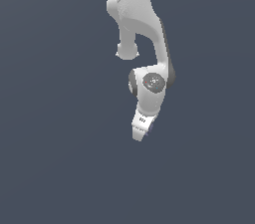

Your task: Pick up the object and move it to a goal position.

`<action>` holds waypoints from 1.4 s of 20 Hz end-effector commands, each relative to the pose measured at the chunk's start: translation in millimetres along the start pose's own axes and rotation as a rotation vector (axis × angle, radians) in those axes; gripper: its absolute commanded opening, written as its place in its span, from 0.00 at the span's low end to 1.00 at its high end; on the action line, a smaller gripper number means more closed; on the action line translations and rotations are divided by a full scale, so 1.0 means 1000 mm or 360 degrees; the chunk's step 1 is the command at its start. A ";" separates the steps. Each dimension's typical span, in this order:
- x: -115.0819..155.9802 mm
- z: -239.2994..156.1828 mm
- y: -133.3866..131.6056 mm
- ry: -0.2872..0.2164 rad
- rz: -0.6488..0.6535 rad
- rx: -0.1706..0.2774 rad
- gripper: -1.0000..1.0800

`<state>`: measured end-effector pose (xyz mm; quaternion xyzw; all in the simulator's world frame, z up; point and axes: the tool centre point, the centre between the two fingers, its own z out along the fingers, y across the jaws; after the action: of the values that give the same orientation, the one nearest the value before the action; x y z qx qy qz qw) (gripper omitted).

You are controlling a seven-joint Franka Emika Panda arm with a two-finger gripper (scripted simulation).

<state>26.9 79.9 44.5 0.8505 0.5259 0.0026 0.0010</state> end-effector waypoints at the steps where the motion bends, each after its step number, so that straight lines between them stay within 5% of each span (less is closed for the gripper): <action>1: -0.003 0.004 -0.001 -0.0006 0.0003 0.0007 0.00; 14: -0.006 -0.014 0.002 0.0000 0.0000 -0.0001 0.00; 28: -0.045 -0.114 0.016 -0.0004 0.0001 0.0006 0.00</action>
<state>21.5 36.8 148.4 0.8509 0.5254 0.0011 0.0006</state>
